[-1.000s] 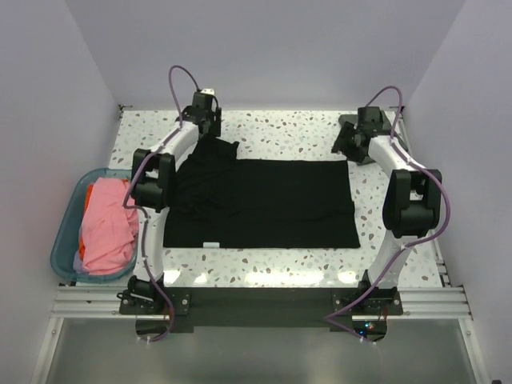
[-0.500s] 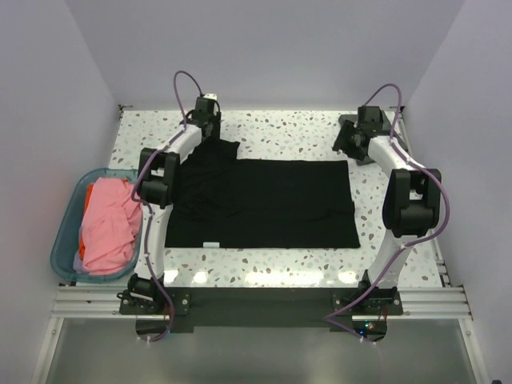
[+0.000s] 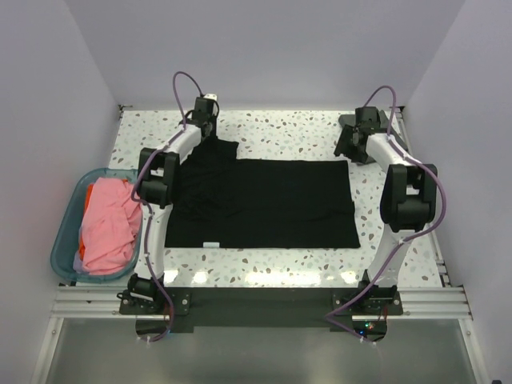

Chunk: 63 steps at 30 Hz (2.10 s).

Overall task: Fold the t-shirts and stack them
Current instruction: Fold the tshirt

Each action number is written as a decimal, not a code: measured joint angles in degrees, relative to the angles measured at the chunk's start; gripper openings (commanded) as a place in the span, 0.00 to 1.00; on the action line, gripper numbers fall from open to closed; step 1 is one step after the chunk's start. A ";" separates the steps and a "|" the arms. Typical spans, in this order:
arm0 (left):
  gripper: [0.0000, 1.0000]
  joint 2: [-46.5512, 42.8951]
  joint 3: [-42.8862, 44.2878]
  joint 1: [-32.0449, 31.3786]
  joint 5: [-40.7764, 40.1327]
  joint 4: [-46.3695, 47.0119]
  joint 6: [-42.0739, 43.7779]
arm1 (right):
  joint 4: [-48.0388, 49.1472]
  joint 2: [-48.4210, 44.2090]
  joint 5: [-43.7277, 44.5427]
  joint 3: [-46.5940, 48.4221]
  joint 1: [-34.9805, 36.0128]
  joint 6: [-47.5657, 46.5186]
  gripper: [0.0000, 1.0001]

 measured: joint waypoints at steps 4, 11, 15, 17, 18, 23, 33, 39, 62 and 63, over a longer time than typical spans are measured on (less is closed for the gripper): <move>0.11 0.00 0.00 0.00 0.02 0.04 0.07 | -1.49 1.97 0.39 2.32 0.00 -0.85 0.63; 0.58 -3.02 -2.93 0.02 -0.76 1.38 -0.28 | -3.26 3.02 0.68 2.89 0.00 -1.92 0.66; 0.59 -8.57 -6.95 0.09 -2.45 3.37 -0.52 | -3.26 3.02 0.70 2.89 0.00 -2.38 0.66; 0.58 -10.56 -7.08 0.17 -3.21 4.44 -0.52 | -3.28 3.02 0.74 2.86 0.00 -2.58 0.66; 0.57 -11.43 -7.04 0.24 -3.76 4.85 -0.55 | -3.28 3.02 0.85 2.86 0.00 -2.71 0.66; 0.56 -10.84 -2.99 0.68 -6.10 2.38 -0.52 | -3.34 3.02 1.70 2.86 0.00 -3.10 0.66; 0.57 -1.05 3.15 1.49 -4.20 -6.25 -0.46 | -3.37 3.02 1.68 2.89 0.00 -3.34 0.66; 0.57 0.24 4.17 1.81 -2.19 -8.59 -0.98 | -3.34 3.02 1.68 2.86 0.00 -3.34 0.66; 0.06 0.15 2.60 2.19 4.24 -7.30 -4.48 | -3.41 3.02 1.46 2.89 0.00 -3.41 0.66; 0.04 0.09 2.54 2.19 4.24 -7.21 -4.55 | -3.41 3.02 1.49 2.89 0.00 -3.41 0.66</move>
